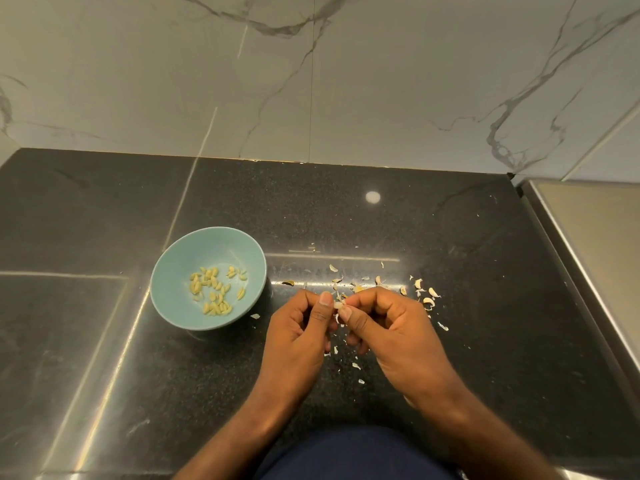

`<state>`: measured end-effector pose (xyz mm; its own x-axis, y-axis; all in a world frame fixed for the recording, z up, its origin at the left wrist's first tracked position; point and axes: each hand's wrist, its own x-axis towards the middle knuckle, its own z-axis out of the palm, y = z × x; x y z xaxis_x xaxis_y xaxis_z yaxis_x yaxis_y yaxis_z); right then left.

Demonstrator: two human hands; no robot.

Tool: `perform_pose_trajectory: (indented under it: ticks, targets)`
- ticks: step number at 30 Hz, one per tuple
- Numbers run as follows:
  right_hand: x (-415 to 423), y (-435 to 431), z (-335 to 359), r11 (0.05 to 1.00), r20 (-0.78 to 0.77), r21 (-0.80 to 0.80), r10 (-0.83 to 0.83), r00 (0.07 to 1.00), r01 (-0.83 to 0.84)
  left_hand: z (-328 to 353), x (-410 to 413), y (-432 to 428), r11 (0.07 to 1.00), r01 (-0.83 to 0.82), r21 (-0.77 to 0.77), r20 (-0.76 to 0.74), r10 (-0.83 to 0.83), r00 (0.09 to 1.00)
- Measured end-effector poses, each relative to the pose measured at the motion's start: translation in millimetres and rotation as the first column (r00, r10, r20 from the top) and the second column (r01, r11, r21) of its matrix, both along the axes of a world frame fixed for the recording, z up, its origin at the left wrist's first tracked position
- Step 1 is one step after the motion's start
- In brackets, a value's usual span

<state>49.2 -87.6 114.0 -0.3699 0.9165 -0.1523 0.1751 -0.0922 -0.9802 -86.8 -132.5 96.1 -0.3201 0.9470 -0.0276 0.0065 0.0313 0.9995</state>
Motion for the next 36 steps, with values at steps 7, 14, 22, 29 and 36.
perform_pose_trajectory:
  ticks: [7, 14, 22, 29, 36]
  targets:
    - [-0.1, -0.3, -3.1, 0.999, -0.02, -0.024, 0.03, 0.999, -0.031, 0.5, -2.6, -1.7, 0.999, -0.003, 0.033, -0.073, 0.005, 0.997]
    - [2.5, 0.8, -3.9, 0.999, -0.034, -0.046, 0.011, 0.999, -0.013, -1.8, -10.0, 1.1, 0.997, -0.081, -0.012, -0.129, 0.079, 0.989]
    - [6.2, 3.0, -3.7, 0.999, -0.025, -0.053, -0.011, 1.0, 0.01, -5.6, -15.4, 2.8, 0.989, 0.036, -0.146, -0.02, -0.04, 0.999]
    - [7.6, 4.3, -6.3, 0.997, -0.05, -0.071, -0.013, 0.999, 0.009, 6.2, -12.5, 0.8, 0.986, 0.146, -0.079, 0.043, -0.142, 0.989]
    - [8.1, 2.6, -1.7, 0.998, -0.085, -0.037, -0.062, 0.994, 0.059, 0.9, -10.4, 1.9, 0.993, 0.089, -0.084, 0.126, -0.078, 0.989]
